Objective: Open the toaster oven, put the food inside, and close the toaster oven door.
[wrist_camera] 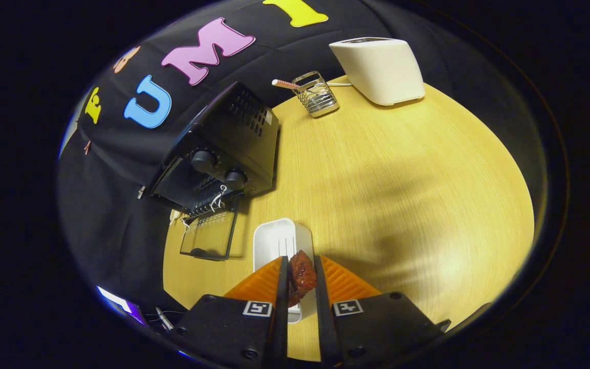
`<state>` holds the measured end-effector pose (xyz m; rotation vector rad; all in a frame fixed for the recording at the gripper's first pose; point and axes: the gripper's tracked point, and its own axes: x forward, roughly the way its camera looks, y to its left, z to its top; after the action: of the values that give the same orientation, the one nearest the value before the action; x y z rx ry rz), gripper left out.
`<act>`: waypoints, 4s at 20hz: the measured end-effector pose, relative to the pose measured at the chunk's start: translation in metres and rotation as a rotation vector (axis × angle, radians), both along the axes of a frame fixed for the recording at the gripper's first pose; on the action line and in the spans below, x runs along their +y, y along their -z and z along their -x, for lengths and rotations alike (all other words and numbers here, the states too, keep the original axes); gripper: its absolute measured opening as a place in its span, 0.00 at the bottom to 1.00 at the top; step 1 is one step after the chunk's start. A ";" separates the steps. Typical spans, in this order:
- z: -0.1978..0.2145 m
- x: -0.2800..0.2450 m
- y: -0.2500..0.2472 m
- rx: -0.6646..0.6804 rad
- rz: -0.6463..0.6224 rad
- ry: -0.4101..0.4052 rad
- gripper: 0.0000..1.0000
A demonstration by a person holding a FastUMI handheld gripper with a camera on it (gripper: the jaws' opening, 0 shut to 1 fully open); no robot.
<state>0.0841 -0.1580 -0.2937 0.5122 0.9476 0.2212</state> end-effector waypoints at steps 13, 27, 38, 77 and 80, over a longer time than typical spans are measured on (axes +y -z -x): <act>-0.003 -0.009 -0.052 -0.068 -0.036 -0.016 0.15; 0.008 0.056 -0.126 -0.136 -0.133 0.182 0.15; 0.015 0.169 -0.134 -0.199 -0.263 0.333 0.15; -0.128 0.241 -0.035 -0.325 -0.075 0.449 0.98; -0.113 0.234 -0.036 -0.302 -0.037 0.420 0.98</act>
<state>0.1967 0.0762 -0.2575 0.6784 0.5266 -0.0637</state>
